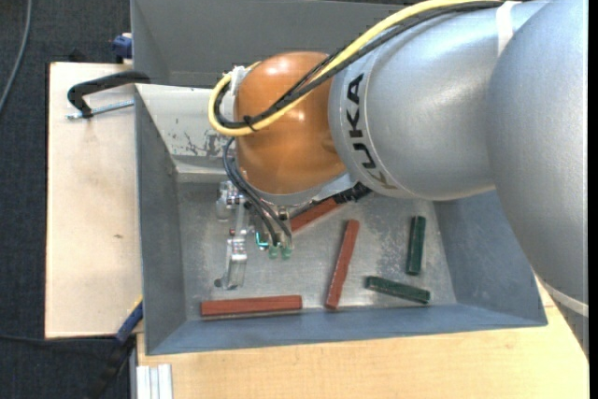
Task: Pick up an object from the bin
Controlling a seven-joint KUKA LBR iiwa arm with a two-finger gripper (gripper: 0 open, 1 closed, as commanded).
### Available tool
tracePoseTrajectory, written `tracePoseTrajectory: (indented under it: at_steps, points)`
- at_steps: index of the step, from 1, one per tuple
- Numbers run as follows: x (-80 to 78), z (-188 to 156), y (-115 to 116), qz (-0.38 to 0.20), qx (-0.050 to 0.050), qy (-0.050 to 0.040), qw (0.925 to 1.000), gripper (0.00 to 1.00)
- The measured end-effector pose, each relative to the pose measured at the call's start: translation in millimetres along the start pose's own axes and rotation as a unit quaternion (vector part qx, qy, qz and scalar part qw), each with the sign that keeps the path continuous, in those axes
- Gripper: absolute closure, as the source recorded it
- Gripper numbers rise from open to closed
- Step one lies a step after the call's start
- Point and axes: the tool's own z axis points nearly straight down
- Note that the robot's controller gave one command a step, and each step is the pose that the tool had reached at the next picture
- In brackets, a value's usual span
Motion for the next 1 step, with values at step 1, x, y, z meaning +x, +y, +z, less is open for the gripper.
tracePoseTrajectory:
  at_steps: [1]
  points:
    - [-2.3,-4.4,-1.1,0.002,-0.001,-0.0041,1.0,0.0]
